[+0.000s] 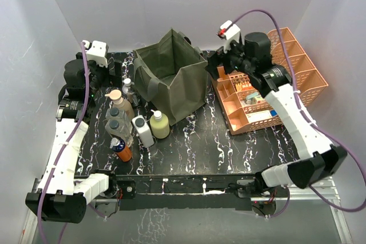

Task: Place the personal care products into the canvas bag
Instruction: Move the canvas bag to the center of the board.

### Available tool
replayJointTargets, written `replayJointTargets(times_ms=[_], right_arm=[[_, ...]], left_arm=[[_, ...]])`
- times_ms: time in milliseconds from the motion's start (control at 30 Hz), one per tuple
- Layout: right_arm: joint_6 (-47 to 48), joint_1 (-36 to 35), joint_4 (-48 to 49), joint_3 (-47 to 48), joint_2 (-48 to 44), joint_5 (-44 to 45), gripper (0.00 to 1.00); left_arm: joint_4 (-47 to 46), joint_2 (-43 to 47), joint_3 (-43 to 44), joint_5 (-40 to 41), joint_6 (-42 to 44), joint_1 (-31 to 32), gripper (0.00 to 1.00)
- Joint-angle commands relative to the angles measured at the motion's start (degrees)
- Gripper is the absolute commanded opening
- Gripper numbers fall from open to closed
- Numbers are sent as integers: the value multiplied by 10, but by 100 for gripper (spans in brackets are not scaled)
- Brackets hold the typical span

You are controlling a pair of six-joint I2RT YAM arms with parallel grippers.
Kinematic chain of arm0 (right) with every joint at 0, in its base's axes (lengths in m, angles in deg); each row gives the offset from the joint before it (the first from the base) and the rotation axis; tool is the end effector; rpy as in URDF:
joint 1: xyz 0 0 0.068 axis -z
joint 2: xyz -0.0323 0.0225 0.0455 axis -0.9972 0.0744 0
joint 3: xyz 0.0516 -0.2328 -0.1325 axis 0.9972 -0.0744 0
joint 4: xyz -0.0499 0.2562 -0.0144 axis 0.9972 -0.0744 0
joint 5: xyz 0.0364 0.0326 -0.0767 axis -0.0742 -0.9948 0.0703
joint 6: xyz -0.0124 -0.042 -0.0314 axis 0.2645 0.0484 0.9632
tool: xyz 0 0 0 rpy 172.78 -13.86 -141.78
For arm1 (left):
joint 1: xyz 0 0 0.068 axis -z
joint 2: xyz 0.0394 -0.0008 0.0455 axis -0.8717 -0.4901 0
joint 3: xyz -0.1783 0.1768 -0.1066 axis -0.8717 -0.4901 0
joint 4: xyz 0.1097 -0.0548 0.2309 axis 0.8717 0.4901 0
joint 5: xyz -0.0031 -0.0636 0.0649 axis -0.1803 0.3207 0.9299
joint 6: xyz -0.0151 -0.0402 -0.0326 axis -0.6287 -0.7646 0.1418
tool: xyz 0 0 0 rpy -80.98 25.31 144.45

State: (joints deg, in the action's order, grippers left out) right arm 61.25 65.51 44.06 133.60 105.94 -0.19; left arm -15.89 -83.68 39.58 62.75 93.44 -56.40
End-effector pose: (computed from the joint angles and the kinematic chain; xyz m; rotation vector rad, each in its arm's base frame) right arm 0.2644 0.1074 0.4325 -0.7329 1.8189 0.3395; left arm 0.2290 -0.0198 0.4243 0.2536 1.6669 -0.0056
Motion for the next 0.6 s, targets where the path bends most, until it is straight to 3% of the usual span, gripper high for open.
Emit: replayJointTargets(times_ms=[0, 133, 300, 467, 567], right_arm=[[-38, -37, 33, 103, 63, -5, 98], [-66, -53, 25, 168, 126, 29, 96], [-68, -82, -22, 248, 210, 95, 87], [-61, -92, -49, 286, 279, 128, 72], [-58, -92, -44, 275, 290, 138, 58]], left_arm=[[0, -3, -1, -14, 9, 1, 97], [-3, -4, -5, -20, 14, 1, 97], [-2, -7, -7, -38, 14, 1, 97], [3, -9, -2, -85, 10, -3, 97], [3, -8, 0, -108, 3, -7, 97]])
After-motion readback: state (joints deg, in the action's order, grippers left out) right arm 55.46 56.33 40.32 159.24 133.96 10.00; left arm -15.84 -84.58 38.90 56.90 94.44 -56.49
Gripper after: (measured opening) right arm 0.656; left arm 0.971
